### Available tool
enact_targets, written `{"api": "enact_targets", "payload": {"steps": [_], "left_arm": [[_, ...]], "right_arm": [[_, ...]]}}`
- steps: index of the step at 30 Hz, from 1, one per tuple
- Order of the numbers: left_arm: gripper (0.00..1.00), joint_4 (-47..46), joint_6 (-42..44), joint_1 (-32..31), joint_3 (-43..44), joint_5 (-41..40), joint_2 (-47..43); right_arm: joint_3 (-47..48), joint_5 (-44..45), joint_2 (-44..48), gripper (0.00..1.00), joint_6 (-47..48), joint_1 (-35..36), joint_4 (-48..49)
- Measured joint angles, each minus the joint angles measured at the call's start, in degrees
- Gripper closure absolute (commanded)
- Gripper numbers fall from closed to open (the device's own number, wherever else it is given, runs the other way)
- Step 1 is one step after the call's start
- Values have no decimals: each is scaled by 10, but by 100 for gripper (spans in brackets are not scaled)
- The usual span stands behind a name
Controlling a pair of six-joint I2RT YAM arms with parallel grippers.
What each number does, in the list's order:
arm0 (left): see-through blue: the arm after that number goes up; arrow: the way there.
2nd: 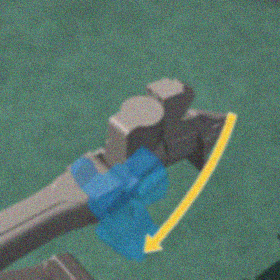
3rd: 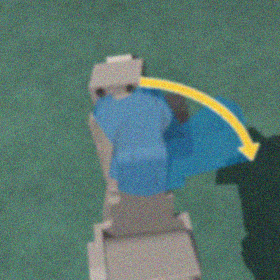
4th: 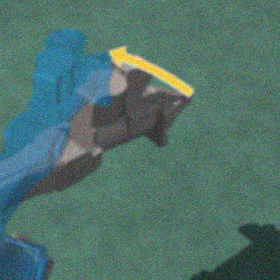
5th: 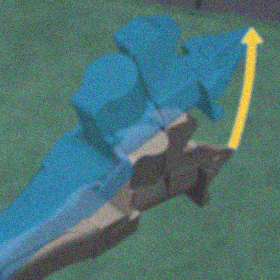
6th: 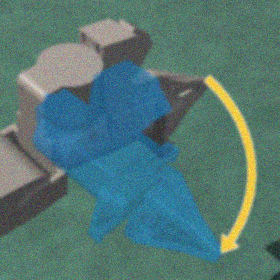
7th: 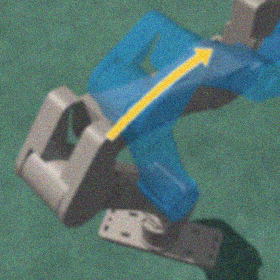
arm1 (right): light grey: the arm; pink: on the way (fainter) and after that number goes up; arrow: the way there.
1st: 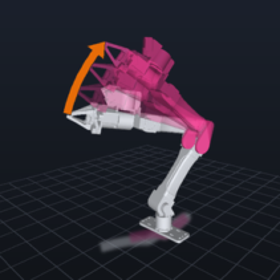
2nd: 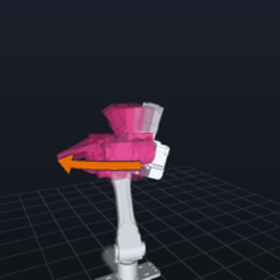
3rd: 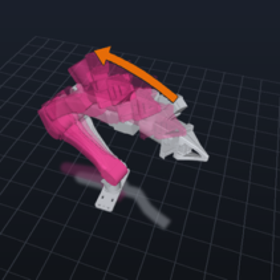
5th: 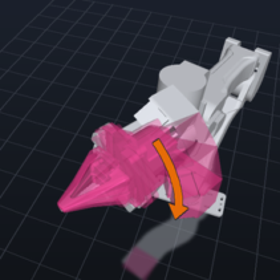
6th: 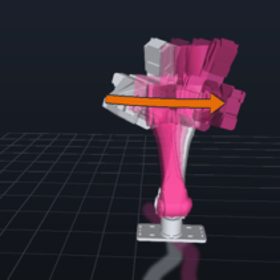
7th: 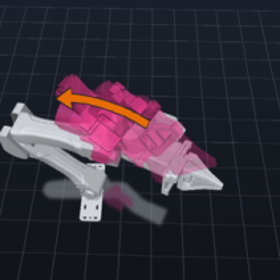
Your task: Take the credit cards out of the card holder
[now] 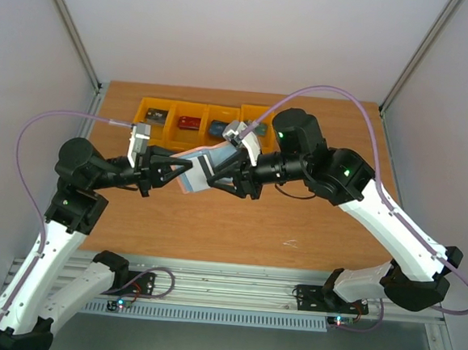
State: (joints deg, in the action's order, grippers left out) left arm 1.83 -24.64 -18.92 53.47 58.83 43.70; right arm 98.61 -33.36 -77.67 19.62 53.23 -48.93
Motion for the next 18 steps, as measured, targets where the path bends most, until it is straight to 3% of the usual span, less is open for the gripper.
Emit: {"api": "enact_targets", "payload": {"steps": [12,18], "left_arm": [[100,-52,-17,-10,-10,40,-3],[100,-54,-20,-10,-13,41,-4]], "right_arm": [[1,-26,4,78,1,23,100],[5,-15,1,93,10,23,92]]}}
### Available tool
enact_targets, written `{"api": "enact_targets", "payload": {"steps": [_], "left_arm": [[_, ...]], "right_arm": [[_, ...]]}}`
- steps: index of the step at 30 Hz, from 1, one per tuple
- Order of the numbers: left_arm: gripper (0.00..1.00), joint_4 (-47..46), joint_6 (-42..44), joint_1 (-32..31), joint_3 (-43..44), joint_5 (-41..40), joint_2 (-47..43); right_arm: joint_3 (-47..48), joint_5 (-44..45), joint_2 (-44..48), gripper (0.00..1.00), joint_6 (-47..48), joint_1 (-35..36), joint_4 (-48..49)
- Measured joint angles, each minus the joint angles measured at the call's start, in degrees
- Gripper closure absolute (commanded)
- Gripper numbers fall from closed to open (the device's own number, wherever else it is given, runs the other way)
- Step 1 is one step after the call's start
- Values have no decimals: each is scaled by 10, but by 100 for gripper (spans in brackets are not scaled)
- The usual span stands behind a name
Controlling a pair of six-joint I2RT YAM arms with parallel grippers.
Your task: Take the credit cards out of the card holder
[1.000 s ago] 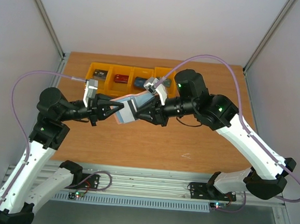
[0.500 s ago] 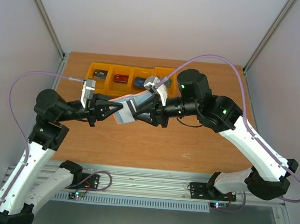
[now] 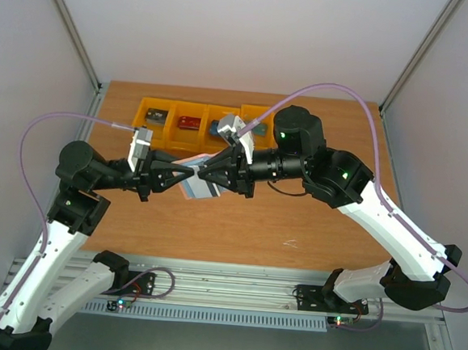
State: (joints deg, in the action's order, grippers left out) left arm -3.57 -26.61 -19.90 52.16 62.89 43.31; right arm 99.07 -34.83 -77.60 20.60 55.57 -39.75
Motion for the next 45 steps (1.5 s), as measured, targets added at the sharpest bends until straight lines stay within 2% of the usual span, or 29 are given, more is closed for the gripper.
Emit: {"api": "enact_targets", "payload": {"steps": [1,4,7,10,20,22,26,27,30,45], "left_arm": [[100,0,0,0,0,0,0],[100,-1,-3,-2,-3,6,0],[80,-2,-7,-5,-8,9,0],[70,-9,-15,-5,-15,10,1],[64,-27,-35,-8,-45,13,3],[68,-30,-37,-8,-46,14,3],[97,-38,-43,-10,-48,19,3],[100,-42,-42,-12,-48,24,3],[100,-46,-43,-13,-51,29,1],[100,-52,-54,-13,-59,25,4]], "right_arm": [[0,0,0,98,0,0,0],[-12,15,9,99,9,0,-1],[-23,28,17,99,14,3,-1],[-33,43,23,99,14,8,3],[-48,68,39,99,12,15,55],[-48,71,42,99,12,16,62],[-48,78,45,98,12,16,68],[-48,83,44,95,12,15,68],[-48,89,44,88,12,15,67],[-91,155,97,83,23,5,16]]}}
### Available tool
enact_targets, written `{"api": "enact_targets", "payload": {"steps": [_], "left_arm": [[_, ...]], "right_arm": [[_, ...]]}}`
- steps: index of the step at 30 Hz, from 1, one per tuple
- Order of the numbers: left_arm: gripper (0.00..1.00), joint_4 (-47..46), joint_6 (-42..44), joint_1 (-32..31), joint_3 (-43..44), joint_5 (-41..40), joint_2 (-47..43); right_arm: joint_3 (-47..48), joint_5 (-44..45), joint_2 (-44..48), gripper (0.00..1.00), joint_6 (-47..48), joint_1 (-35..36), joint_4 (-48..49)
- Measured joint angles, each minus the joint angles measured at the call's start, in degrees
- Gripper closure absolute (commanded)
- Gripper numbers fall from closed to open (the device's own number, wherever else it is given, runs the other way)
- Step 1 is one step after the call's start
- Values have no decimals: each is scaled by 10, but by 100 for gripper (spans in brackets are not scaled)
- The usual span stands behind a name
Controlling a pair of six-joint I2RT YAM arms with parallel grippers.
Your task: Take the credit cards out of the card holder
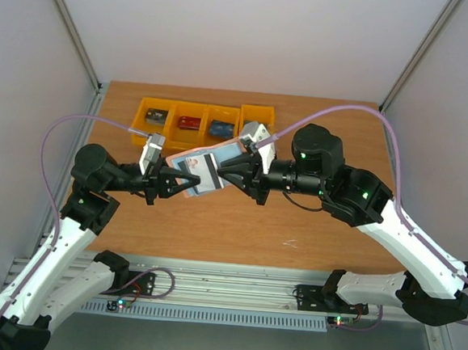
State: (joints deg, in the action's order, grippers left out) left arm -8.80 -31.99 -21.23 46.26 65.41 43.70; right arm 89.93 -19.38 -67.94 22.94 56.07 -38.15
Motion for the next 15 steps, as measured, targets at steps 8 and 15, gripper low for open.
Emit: {"api": "enact_targets", "payload": {"steps": [8,15], "left_arm": [[100,0,-4,2,0,-7,3],[100,0,-4,2,0,-7,3]], "right_arm": [[0,-2,-27,89,2,0,-21],[0,4,-26,85,5,0,-22]]}}
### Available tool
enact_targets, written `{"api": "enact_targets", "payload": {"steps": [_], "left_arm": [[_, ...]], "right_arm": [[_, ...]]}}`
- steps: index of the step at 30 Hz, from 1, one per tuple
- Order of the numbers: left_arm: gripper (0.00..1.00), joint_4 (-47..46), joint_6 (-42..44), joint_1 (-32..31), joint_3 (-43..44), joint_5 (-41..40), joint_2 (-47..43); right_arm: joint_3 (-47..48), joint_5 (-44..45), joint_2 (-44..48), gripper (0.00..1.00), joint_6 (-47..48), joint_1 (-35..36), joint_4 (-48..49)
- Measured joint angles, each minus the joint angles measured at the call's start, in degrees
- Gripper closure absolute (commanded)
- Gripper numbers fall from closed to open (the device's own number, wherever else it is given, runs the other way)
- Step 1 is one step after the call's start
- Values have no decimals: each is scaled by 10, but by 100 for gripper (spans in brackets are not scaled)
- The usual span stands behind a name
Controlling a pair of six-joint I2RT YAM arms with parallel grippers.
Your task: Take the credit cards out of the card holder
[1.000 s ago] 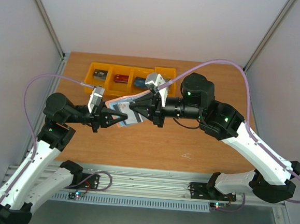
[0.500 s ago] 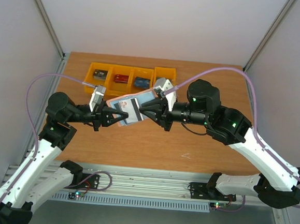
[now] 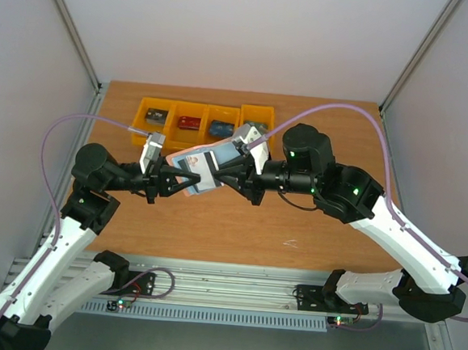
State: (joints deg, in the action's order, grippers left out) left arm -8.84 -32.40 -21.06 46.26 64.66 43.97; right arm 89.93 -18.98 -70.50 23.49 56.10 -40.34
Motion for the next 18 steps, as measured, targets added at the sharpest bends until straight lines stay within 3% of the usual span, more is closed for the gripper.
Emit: {"api": "enact_targets", "payload": {"steps": [18], "left_arm": [[100,19,49,0,0,3,-3]], "right_arm": [[8,19,5,87,0,-2,-19]]}}
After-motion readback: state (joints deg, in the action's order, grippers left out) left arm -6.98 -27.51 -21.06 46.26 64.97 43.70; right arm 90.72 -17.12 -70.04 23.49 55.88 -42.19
